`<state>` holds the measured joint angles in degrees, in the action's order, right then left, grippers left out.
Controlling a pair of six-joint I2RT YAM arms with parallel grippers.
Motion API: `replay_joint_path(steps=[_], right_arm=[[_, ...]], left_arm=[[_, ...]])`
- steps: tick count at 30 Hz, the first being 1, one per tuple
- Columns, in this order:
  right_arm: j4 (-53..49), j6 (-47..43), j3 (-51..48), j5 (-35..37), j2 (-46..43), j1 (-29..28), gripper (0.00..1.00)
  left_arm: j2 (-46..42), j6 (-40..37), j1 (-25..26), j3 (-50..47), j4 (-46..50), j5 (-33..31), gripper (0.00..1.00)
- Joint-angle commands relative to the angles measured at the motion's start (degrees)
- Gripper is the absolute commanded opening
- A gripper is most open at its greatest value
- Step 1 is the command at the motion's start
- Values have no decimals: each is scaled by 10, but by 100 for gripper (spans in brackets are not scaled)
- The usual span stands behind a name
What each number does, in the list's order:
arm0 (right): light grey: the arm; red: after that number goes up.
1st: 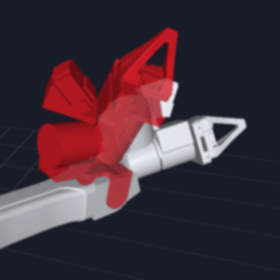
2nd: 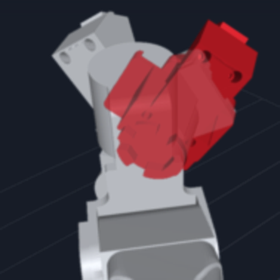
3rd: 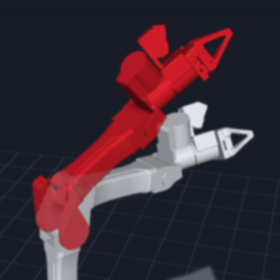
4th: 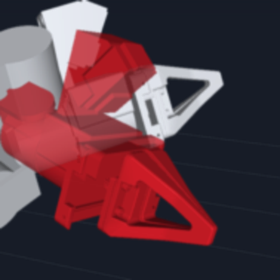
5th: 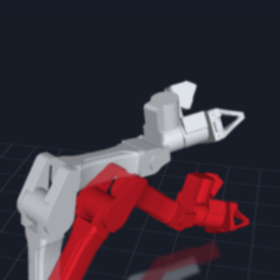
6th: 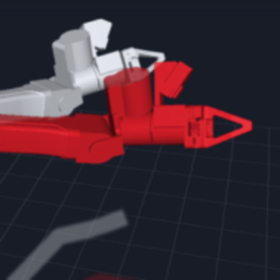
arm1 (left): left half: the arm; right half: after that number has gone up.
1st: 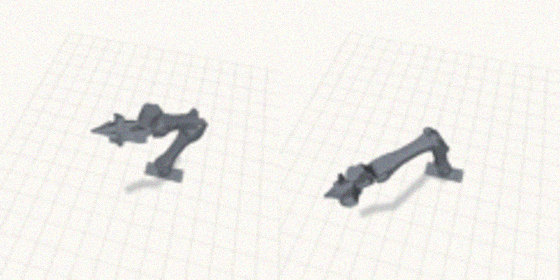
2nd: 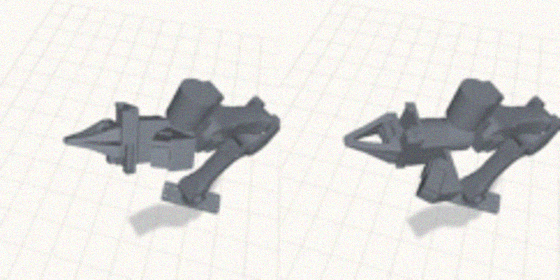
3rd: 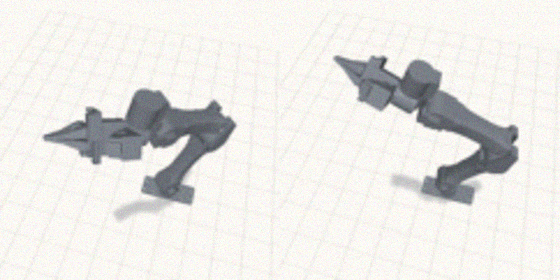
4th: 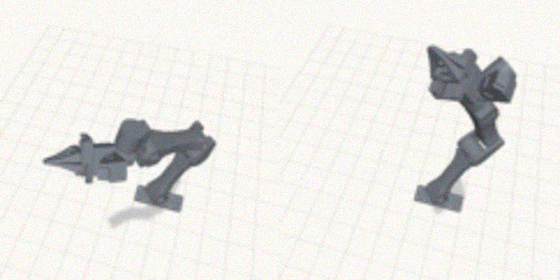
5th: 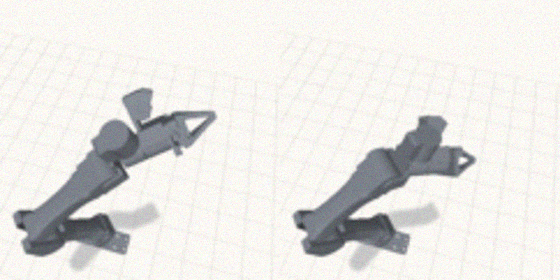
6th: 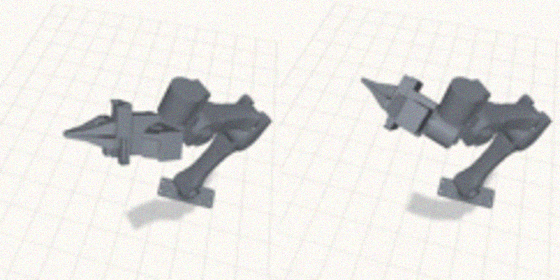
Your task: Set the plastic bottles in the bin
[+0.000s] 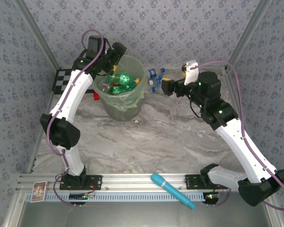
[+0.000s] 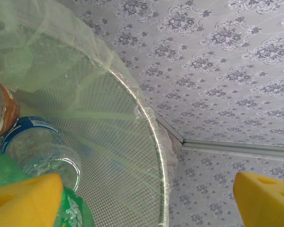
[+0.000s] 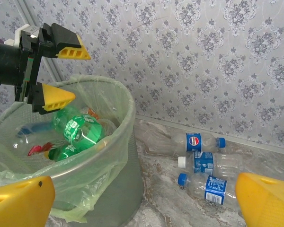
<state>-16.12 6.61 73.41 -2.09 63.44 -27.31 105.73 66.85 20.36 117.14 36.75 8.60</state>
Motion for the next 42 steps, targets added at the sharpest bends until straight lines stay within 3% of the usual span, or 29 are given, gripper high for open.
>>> replay_joint_path(steps=[1, 12, 20, 25, 30, 42], right_arm=[[11, 5, 1, 12, -1, -3, 99], [1, 13, -9, 8, -2, 5, 99], [-6, 98, 5, -51, 66, 83, 99], [6, 192, 11, -119, 152, 154, 99], [59, 319, -5, -153, 238, 197, 87], [114, 576, 35, -129, 427, 185, 82]], left_arm=[[-20, -7, 10, 23, 6, 14, 92], [-33, -15, 28, 11, 18, 0, 92], [-48, -102, 31, 80, 93, -15, 100], [-73, -152, 31, 73, 110, -15, 100], [-94, -185, 31, 68, 124, -18, 100], [-147, -254, 31, 45, 142, -63, 100]])
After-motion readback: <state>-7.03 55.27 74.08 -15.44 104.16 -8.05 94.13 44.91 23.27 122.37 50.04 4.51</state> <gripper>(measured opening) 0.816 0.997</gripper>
